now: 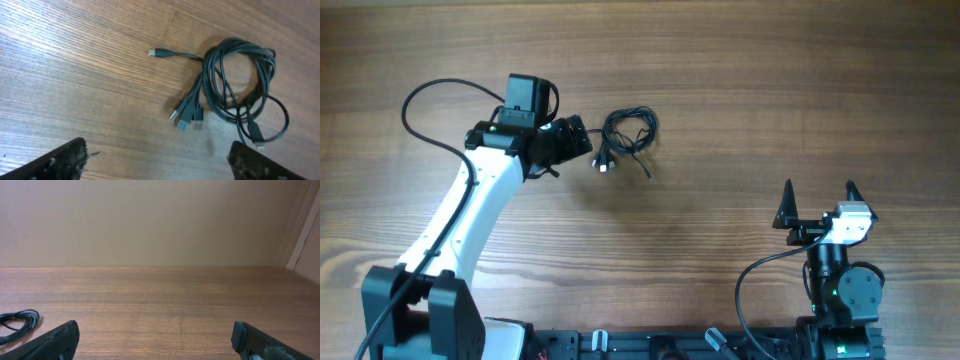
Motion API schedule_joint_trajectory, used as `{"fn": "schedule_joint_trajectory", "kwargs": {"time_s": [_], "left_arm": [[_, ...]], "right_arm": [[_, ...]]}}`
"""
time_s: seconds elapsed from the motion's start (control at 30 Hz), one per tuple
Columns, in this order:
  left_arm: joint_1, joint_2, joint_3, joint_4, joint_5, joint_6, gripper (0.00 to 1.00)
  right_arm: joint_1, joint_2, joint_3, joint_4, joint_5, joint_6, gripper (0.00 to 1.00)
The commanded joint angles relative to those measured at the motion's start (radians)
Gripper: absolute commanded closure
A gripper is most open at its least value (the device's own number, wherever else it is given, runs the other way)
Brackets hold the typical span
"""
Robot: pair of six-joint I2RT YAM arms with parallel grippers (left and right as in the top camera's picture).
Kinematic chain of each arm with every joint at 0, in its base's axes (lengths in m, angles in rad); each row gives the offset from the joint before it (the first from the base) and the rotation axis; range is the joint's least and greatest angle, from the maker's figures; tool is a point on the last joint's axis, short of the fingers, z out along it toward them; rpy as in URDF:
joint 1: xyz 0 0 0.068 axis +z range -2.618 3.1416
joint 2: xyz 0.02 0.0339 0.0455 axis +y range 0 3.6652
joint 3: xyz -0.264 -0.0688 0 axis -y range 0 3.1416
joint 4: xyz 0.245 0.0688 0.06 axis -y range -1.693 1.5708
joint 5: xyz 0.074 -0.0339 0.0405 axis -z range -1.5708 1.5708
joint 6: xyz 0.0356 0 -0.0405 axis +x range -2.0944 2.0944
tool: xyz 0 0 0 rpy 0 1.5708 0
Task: Untangle cables
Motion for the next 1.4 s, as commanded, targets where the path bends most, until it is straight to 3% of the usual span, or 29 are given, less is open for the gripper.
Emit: {"fn": "schedule_joint_trajectory", "kwargs": {"time_s": [0.0,0.33,0.5,0.53,0.6,0.67,0.7,0.73,0.8,0.83,0.9,0.97,1.03,1.17,1.27,1.37], "left_arm": [[-0.003,0.054,0.014,0.023,-0.021,-0.006,0.14],[-0.003,0.161,0.014,0.025,-0.021,-0.006,0.16],[-0.003,0.192,0.014,0.028,-0.021,-0.006,0.24],[-0.003,0.197,0.014,0.029,-0.021,-0.006,0.28],[-0.003,0.201,0.014,0.034,-0.021,-0.005,0.49],[-0.003,0.203,0.014,0.056,-0.021,-0.006,0.83],[-0.003,0.205,0.014,0.064,-0.019,-0.006,0.93],[-0.005,0.206,0.014,0.068,-0.016,-0.006,0.96],[-0.018,0.207,0.014,0.077,-0.005,-0.006,0.94],[-0.029,0.207,0.014,0.087,-0.001,-0.006,0.86],[-0.048,0.207,0.014,0.124,0.003,-0.006,0.61],[-0.067,0.207,0.014,0.16,0.002,-0.012,0.57],[-0.094,0.207,0.014,0.207,0.002,-0.067,0.44],[-0.138,0.214,0.014,0.287,-0.014,-0.144,0.46],[-0.183,0.251,0.014,0.364,-0.044,-0.15,0.52],[-0.213,0.303,0.014,0.432,-0.12,-0.15,0.53]], "right_arm": [[-0.004,-0.011,-0.001,0.004,0.014,0.014,0.0],[-0.004,-0.011,-0.001,0.004,0.014,0.014,0.0],[-0.004,-0.011,-0.001,0.004,0.014,0.014,0.0],[-0.004,-0.011,-0.001,0.004,0.014,0.014,0.0],[-0.004,-0.011,-0.001,0.004,0.014,0.014,0.0],[-0.004,-0.011,-0.001,0.004,0.014,0.014,0.0],[-0.004,-0.011,-0.001,0.004,0.014,0.014,0.0],[-0.004,-0.011,-0.001,0.004,0.014,0.014,0.0],[-0.004,-0.011,-0.001,0.004,0.014,0.014,0.0],[-0.004,-0.011,-0.001,0.004,0.014,0.014,0.0],[-0.004,-0.011,-0.001,0.004,0.014,0.014,0.0],[-0.004,-0.011,-0.001,0.004,0.014,0.014,0.0],[-0.004,-0.011,-0.001,0.004,0.014,0.014,0.0],[-0.004,-0.011,-0.001,0.004,0.014,0.014,0.0],[-0.004,-0.011,-0.001,0.004,0.014,0.014,0.0],[-0.004,-0.011,-0.001,0.004,0.014,0.014,0.0]]}}
